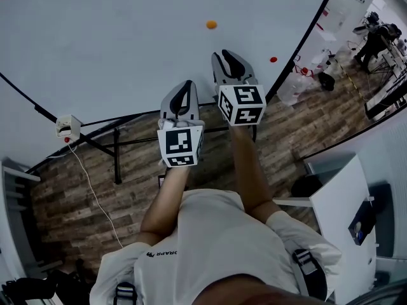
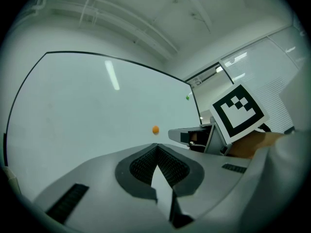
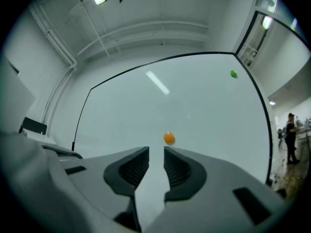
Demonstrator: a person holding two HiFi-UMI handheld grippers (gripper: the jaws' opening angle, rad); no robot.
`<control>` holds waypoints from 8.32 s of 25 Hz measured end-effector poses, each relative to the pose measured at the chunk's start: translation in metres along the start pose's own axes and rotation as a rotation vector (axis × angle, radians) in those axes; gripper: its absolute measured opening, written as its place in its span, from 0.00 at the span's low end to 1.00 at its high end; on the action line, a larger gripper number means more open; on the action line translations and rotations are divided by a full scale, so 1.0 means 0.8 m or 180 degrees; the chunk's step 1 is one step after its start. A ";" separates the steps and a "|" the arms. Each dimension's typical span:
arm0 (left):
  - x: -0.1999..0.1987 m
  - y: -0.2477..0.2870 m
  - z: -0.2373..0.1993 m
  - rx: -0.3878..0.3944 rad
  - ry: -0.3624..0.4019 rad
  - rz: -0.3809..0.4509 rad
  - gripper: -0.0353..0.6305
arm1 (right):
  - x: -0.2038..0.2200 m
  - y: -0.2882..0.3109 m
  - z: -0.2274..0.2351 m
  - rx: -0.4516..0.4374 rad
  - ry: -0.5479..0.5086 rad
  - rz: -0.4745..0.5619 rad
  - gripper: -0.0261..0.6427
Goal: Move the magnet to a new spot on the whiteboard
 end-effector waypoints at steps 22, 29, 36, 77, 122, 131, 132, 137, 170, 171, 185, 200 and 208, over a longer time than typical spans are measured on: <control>0.006 -0.003 -0.001 -0.0050 0.0059 -0.0040 0.06 | -0.008 0.051 0.005 0.0115 0.0026 -0.0035 0.24; 0.005 -0.005 0.002 -0.0074 0.0069 -0.0045 0.06 | -0.003 0.069 0.009 0.0197 0.0001 -0.0142 0.24; 0.005 -0.007 0.001 -0.0083 0.0070 -0.0048 0.06 | -0.002 0.085 0.008 0.0246 -0.0047 -0.0125 0.28; 0.017 0.002 0.006 -0.0023 -0.0020 -0.0132 0.06 | -0.017 0.130 0.014 0.0301 -0.0109 -0.0222 0.25; 0.027 -0.003 -0.002 -0.0110 -0.0200 -0.0143 0.06 | -0.015 0.107 0.006 0.0504 0.0042 -0.0089 0.23; 0.021 -0.005 -0.006 -0.0129 -0.0173 -0.0114 0.06 | -0.021 0.075 0.000 0.0362 0.0027 0.0037 0.23; 0.019 -0.005 -0.007 -0.0130 -0.0167 -0.0110 0.06 | -0.022 0.072 -0.001 0.0354 0.0020 0.0051 0.23; 0.010 -0.006 -0.005 -0.0127 -0.0153 -0.0076 0.06 | -0.023 0.050 -0.003 0.0316 0.0001 0.0086 0.23; 0.002 -0.007 0.022 -0.0034 -0.0064 -0.0032 0.06 | 0.028 -0.037 -0.008 0.0033 0.0116 0.0112 0.23; 0.002 -0.007 0.022 -0.0035 -0.0063 -0.0034 0.06 | 0.029 -0.039 -0.009 0.0026 0.0106 0.0117 0.23; 0.004 -0.008 0.024 -0.0017 -0.0044 -0.0039 0.06 | 0.037 -0.058 -0.015 -0.0007 0.0061 0.0114 0.23; 0.007 -0.010 0.023 -0.0027 -0.0057 -0.0040 0.06 | 0.049 -0.073 -0.023 -0.0066 0.0102 0.0052 0.23; 0.006 -0.009 0.025 -0.0016 -0.0048 -0.0033 0.06 | 0.053 -0.079 -0.013 -0.0063 0.0109 0.0022 0.23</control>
Point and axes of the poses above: the fingertips, and each gripper's own axes: y forward along the fingers, z to its right, x out of its underside, the point moved 4 cm from there along -y, backward along the fingers, and after that the axes turned 9 degrees about x, right-handed, at the moved point
